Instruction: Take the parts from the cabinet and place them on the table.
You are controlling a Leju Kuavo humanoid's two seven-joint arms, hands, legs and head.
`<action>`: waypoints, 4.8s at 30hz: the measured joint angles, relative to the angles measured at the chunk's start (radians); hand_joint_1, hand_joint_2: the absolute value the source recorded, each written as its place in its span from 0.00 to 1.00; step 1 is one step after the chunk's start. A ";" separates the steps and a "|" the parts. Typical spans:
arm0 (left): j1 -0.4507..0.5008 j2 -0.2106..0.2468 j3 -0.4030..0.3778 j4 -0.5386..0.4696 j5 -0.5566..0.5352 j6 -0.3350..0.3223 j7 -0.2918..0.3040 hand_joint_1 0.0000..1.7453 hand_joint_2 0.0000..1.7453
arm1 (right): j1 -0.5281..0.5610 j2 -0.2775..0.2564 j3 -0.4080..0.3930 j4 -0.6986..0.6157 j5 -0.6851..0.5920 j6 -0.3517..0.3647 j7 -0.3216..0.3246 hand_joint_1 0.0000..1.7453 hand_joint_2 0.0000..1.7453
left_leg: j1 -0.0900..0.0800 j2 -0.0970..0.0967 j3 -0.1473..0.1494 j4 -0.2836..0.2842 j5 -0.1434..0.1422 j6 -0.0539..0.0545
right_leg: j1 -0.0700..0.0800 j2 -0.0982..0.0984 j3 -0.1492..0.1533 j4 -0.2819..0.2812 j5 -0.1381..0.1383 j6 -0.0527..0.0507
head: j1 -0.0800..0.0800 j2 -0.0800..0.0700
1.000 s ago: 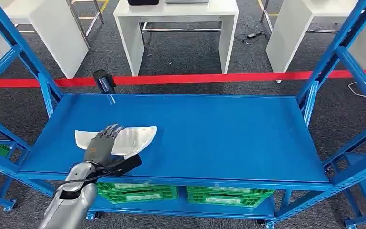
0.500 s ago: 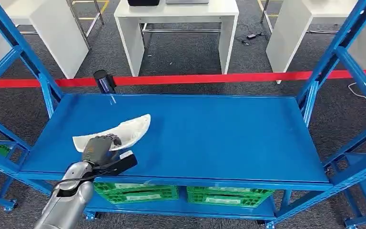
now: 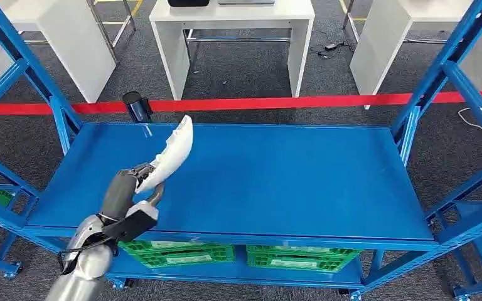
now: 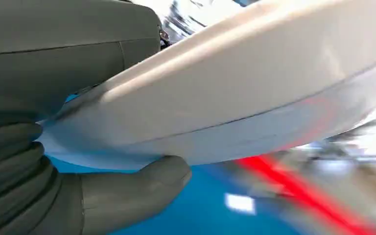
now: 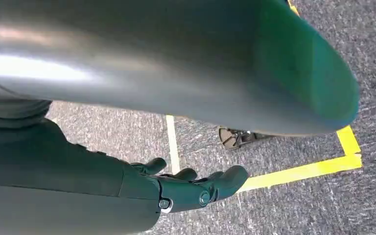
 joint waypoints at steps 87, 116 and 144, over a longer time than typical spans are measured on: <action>-0.038 -0.035 -0.298 -0.384 0.458 -0.332 -0.035 1.00 1.00 | -0.020 -0.016 -0.016 0.002 0.055 0.020 -0.036 0.00 0.00 | 0.003 0.002 0.014 -0.004 0.003 0.039 | -0.015 0.000 -0.083 0.000 0.079 0.041 | -0.008 0.000; -0.071 -0.043 -0.306 -0.367 0.460 -0.337 -0.026 1.00 1.00 | -0.028 -0.014 -0.017 0.004 0.057 0.037 -0.073 0.00 0.00 | -0.005 -0.003 0.033 -0.005 -0.018 0.027 | -0.009 -0.012 -0.067 -0.029 0.117 0.043 | -0.007 0.000; -0.101 -0.035 -0.330 -0.331 0.465 -0.330 -0.020 1.00 1.00 | -0.024 -0.018 -0.019 0.005 0.034 0.055 -0.116 0.00 0.00 | 0.002 0.000 0.045 -0.012 -0.035 0.007 | -0.002 -0.013 -0.058 -0.018 0.075 0.025 | -0.007 0.000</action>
